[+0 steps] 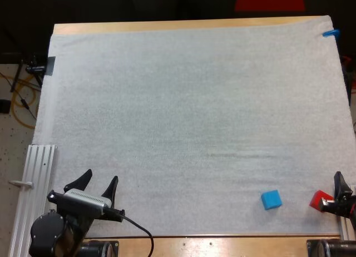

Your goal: Stack red cube on blue cube

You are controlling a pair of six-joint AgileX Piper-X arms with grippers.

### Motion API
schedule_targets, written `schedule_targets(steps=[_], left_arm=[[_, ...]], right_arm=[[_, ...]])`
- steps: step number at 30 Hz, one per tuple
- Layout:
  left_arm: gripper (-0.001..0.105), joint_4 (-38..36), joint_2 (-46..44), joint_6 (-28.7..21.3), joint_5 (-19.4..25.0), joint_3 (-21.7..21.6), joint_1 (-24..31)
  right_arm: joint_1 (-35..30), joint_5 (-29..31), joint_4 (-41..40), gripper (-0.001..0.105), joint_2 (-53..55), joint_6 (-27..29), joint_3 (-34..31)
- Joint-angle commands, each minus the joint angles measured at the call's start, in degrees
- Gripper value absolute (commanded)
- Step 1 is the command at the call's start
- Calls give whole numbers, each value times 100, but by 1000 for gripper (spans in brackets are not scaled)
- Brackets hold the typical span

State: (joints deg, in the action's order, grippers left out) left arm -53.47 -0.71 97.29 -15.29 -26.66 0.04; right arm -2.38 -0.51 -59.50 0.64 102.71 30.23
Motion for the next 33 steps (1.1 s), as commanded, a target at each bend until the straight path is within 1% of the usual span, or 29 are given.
schedule_targets(steps=[1,9,11,12,13,15,17,21,22,23,25,26,30,33], left_arm=[[59,66,-770,62,18,0,-4],[59,66,-770,62,6,0,-2],[62,66,-770,62,6,-29,-55],[65,66,-770,62,6,-40,-83],[70,84,-770,62,6,-62,-158],[73,111,-716,37,6,-107,-291],[73,109,-596,38,-23,-219,-434],[73,109,42,20,-267,-623,-969],[73,109,247,-22,-356,-733,-1126],[73,109,373,-57,-425,-801,-1258],[73,109,841,-250,-615,-1065,-1654],[73,109,964,-302,-622,-1140,-1732],[73,60,1812,-639,-640,-1694,-2612],[73,49,2291,-750,-639,-2021,-3242]], right_arm=[[-8,-23,21,48,192,-5,12],[-8,-23,21,49,192,-5,12],[-8,-23,21,53,174,-5,12],[-8,-23,21,55,160,-5,12],[-8,-23,-8,60,100,-5,74],[-8,-23,-145,63,-31,-5,212],[-8,-6,-391,63,-244,-5,454],[-8,51,-999,63,-869,-5,1143],[-8,51,-1175,63,-1071,-5,1357],[-8,51,-1236,63,-1138,-16,1428],[-8,51,-1586,63,-1534,-18,1848],[-8,51,-1673,63,-1630,-31,1948],[-8,51,-2305,63,-2208,-153,2616],[-8,51,-2737,63,-2577,-240,3028]])
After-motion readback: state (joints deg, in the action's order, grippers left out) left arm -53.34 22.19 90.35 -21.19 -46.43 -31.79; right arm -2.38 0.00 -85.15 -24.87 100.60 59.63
